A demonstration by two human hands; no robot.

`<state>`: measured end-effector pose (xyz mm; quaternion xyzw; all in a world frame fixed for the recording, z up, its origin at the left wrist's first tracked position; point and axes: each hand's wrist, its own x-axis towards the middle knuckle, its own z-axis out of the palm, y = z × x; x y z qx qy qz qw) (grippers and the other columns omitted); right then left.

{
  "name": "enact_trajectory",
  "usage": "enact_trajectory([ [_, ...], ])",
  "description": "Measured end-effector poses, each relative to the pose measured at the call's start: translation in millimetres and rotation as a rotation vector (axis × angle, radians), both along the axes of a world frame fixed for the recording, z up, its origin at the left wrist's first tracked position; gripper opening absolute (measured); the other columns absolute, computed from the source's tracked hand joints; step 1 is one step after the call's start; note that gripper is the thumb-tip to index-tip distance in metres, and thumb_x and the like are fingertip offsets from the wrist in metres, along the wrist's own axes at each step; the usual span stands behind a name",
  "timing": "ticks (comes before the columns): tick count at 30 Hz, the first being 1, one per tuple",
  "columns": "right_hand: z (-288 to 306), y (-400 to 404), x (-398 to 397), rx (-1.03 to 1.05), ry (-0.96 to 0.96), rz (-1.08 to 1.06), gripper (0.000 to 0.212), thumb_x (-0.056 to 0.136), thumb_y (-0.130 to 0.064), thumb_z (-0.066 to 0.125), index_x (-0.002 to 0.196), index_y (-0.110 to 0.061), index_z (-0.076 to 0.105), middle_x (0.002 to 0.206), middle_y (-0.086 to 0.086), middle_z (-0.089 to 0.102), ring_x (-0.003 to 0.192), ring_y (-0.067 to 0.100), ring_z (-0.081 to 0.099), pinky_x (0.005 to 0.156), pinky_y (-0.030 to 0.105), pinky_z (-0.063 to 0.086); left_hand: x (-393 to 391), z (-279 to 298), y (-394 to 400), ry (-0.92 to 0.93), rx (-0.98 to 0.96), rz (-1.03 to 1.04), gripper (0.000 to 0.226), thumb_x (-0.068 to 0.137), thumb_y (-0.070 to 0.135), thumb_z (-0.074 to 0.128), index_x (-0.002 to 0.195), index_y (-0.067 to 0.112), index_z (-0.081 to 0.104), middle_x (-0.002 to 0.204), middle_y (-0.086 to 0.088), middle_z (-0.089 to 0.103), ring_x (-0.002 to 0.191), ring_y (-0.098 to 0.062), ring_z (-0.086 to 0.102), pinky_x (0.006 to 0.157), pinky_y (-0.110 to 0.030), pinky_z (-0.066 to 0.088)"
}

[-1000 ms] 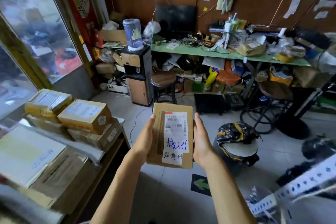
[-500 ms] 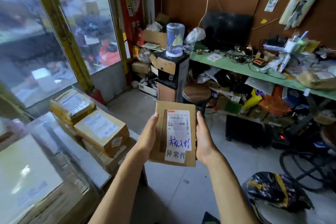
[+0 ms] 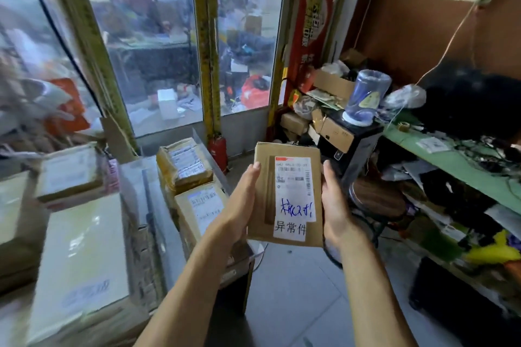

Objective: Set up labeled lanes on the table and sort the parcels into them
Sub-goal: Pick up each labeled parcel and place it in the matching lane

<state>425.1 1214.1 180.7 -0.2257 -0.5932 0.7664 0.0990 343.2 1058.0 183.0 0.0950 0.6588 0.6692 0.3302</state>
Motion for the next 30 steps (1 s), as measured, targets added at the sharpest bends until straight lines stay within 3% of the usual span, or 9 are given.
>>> enact_trajectory([
  [3,6,-9,-32,0.028,0.011,0.139,0.063,0.099,-0.070,0.027,0.136,-0.033,0.062,0.125,0.000,0.074,0.113,0.014,0.072,0.089,0.036,0.059,-10,7,-25,0.022,-0.021,0.143,0.056,0.099,0.070,0.022,0.123,0.042,0.063,0.098,0.017,0.068,0.086,0.000,0.065,0.093,-0.047,0.053],
  [5,12,-22,-50,0.024,0.012,0.240,0.059,0.105,-0.062,0.019,0.132,-0.033,0.063,0.121,-0.003,0.076,0.110,0.012,0.072,0.088,0.034,0.060,-17,9,-44,0.003,-0.030,0.232,0.049,0.098,0.071,0.023,0.118,0.047,0.061,0.103,0.020,0.064,0.096,-0.003,0.058,0.106,-0.060,0.042],
  [8,10,-43,-73,0.021,-0.009,0.356,0.059,0.105,-0.063,0.018,0.129,-0.035,0.064,0.122,-0.002,0.075,0.111,0.014,0.072,0.092,0.038,0.057,-24,9,-69,0.011,-0.072,0.374,0.050,0.098,0.071,0.022,0.103,0.045,0.064,0.098,0.018,0.067,0.091,-0.003,0.062,0.092,-0.049,0.049],
  [12,6,-62,-98,-0.048,-0.019,0.519,0.060,0.105,-0.066,0.018,0.124,-0.034,0.066,0.128,0.008,0.073,0.113,0.024,0.072,0.094,0.045,0.057,-25,6,-87,0.015,-0.117,0.501,0.061,0.103,0.064,0.015,0.104,0.032,0.066,0.064,0.015,0.072,0.054,0.004,0.068,0.046,-0.020,0.051],
  [13,4,-68,-102,-0.061,-0.031,0.548,0.062,0.104,-0.067,0.019,0.126,-0.032,0.066,0.130,0.011,0.071,0.116,0.027,0.071,0.096,0.048,0.056,-26,0,-90,-0.010,-0.110,0.524,0.067,0.103,0.065,0.013,0.105,0.027,0.068,0.063,0.011,0.074,0.055,0.001,0.070,0.045,-0.018,0.053],
  [16,-11,-80,-115,-0.087,-0.089,0.598,0.071,0.102,-0.071,0.020,0.141,-0.026,0.058,0.137,0.015,0.066,0.125,0.034,0.064,0.107,0.057,0.049,-32,-20,-94,-0.083,-0.051,0.605,0.075,0.102,0.066,0.014,0.124,0.019,0.068,0.089,-0.005,0.079,0.087,-0.023,0.077,0.082,-0.039,0.062],
  [22,-39,-77,-120,-0.211,-0.194,0.652,0.069,0.105,-0.066,0.014,0.130,-0.024,0.063,0.112,0.007,0.078,0.103,0.026,0.073,0.082,0.039,0.063,-22,-34,-92,-0.153,-0.109,0.587,0.072,0.102,0.068,0.017,0.109,0.020,0.069,0.073,-0.002,0.078,0.060,-0.013,0.074,0.047,-0.021,0.053],
  [27,-39,-71,-117,-0.163,-0.194,0.663,0.064,0.106,-0.063,0.013,0.123,-0.027,0.063,0.102,0.004,0.079,0.092,0.021,0.076,0.072,0.033,0.064,-23,-36,-88,-0.139,-0.058,0.622,0.070,0.102,0.067,0.018,0.111,0.021,0.070,0.083,-0.004,0.079,0.075,-0.019,0.076,0.067,-0.032,0.056],
  [30,-37,-71,-118,-0.089,-0.143,0.646,0.062,0.107,-0.061,0.012,0.123,-0.029,0.062,0.114,0.002,0.076,0.094,0.019,0.076,0.074,0.032,0.064,-21,-33,-84,-0.093,-0.039,0.658,0.064,0.104,0.063,0.019,0.112,0.023,0.068,0.083,-0.002,0.080,0.083,-0.023,0.076,0.081,-0.038,0.059],
])
